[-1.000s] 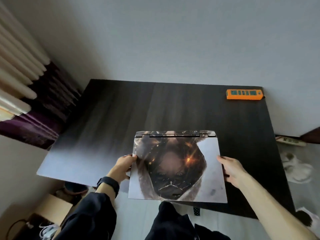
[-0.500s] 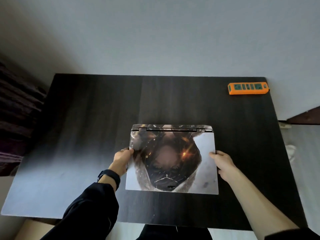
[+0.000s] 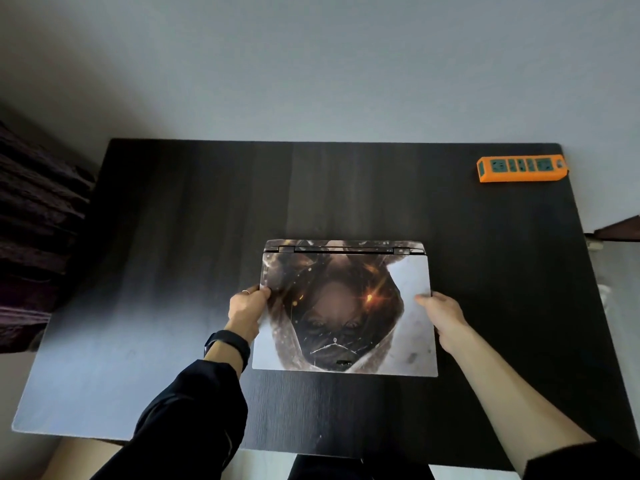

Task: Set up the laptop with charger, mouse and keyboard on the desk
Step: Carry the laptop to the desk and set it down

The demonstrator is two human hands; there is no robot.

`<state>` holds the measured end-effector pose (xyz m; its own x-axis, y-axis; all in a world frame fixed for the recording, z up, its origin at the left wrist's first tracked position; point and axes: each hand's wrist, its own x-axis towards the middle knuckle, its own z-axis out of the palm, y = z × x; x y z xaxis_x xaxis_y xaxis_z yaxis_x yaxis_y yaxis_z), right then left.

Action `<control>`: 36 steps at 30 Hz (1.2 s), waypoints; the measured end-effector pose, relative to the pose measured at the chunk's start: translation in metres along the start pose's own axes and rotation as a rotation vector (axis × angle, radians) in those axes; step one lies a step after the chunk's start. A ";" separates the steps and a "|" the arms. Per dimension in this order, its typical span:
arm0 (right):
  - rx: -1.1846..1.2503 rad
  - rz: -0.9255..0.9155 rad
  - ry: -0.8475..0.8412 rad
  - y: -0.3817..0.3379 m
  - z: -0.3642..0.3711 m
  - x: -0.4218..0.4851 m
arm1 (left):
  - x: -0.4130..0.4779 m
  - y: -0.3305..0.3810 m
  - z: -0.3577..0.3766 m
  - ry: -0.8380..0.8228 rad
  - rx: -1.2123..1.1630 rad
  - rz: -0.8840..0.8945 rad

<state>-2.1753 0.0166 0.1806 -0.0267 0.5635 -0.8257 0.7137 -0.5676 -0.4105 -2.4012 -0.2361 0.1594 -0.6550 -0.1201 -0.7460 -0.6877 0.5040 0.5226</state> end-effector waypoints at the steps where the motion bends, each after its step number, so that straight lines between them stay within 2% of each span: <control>1: -0.008 -0.006 0.006 -0.002 0.002 0.002 | 0.003 0.002 0.000 0.006 0.014 0.002; 9: -0.042 -0.047 0.042 0.002 0.006 0.009 | 0.015 0.006 0.003 -0.014 0.089 0.042; 15: -0.067 -0.177 0.063 0.015 0.002 -0.002 | -0.003 -0.004 -0.006 -0.029 0.259 0.182; 19: -0.256 -0.292 0.031 0.037 -0.002 -0.023 | -0.028 -0.037 -0.017 -0.143 0.338 0.379; 24: -0.422 -0.318 0.010 0.089 0.000 -0.042 | -0.054 -0.086 -0.034 -0.249 0.608 0.494; 29: -0.606 -0.382 0.020 0.123 -0.004 -0.046 | -0.051 -0.110 -0.046 -0.218 0.814 0.628; 36: -0.789 -0.514 0.184 0.138 -0.002 -0.040 | -0.044 -0.104 -0.043 -0.128 0.935 0.741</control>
<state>-2.0742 -0.0828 0.1580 -0.4052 0.7546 -0.5162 0.9130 0.3047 -0.2713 -2.3141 -0.3200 0.1557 -0.7234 0.5203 -0.4539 0.3715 0.8474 0.3794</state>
